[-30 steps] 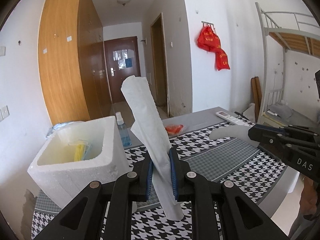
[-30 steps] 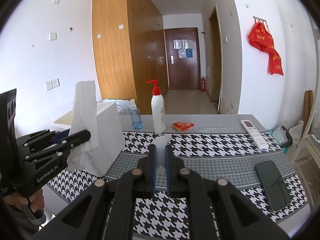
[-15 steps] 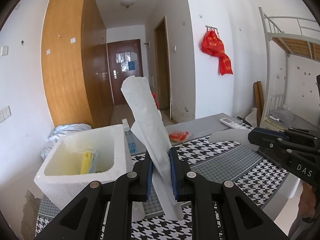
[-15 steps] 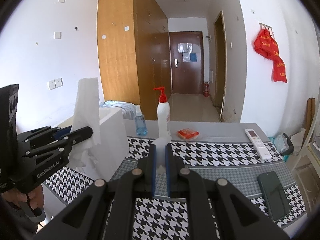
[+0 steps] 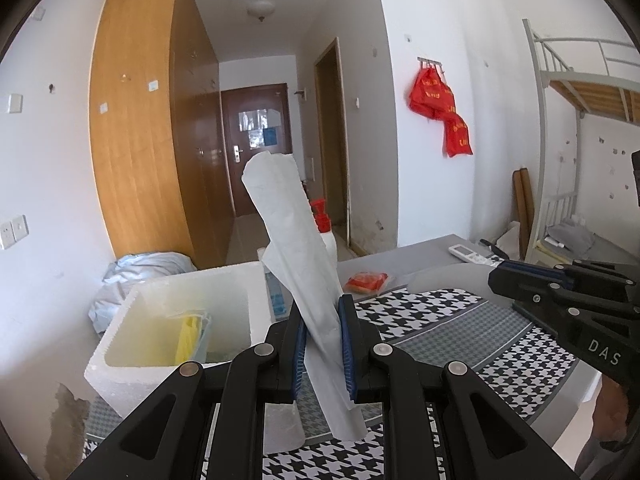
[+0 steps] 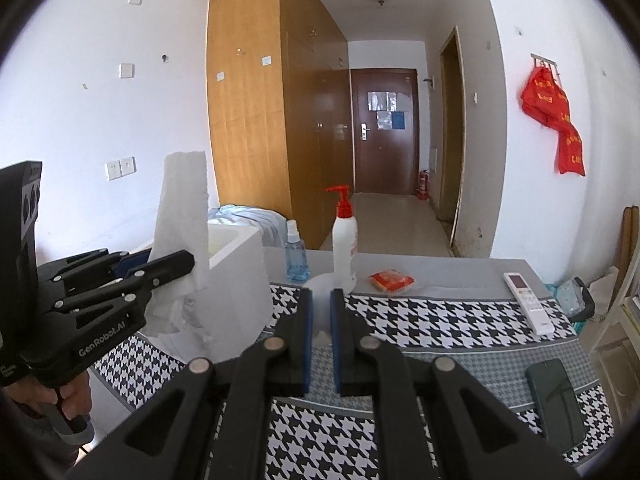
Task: Organize soft objects
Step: 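Carry the tissues and foam roll together toward the white foam box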
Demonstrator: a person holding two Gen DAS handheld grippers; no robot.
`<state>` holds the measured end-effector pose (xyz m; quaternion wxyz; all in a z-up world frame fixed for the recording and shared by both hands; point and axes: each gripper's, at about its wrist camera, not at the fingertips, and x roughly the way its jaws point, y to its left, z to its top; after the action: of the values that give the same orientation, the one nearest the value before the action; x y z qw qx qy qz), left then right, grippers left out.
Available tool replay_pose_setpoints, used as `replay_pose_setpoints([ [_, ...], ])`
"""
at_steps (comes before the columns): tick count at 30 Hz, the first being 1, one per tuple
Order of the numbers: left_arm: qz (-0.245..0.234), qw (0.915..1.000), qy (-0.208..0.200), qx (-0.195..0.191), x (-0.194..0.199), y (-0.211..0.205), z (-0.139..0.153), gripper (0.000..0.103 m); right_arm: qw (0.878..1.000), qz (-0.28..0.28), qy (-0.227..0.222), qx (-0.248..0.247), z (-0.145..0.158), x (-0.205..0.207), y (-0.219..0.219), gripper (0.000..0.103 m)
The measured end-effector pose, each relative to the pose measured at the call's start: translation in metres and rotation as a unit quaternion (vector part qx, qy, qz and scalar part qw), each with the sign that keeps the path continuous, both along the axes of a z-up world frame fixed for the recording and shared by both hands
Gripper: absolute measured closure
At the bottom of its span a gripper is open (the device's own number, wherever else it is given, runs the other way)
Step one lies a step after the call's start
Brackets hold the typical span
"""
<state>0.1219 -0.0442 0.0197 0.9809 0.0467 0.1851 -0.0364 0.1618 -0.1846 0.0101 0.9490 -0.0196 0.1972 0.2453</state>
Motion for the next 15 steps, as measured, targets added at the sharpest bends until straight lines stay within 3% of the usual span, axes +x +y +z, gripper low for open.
replay_pose_setpoints([
  [15,0.008,0.9999,-0.012,0.005,-0.003,0.007,0.011,0.086,1.000,0.008,-0.012,0.004,0.011,0.000,0.012,0.092],
])
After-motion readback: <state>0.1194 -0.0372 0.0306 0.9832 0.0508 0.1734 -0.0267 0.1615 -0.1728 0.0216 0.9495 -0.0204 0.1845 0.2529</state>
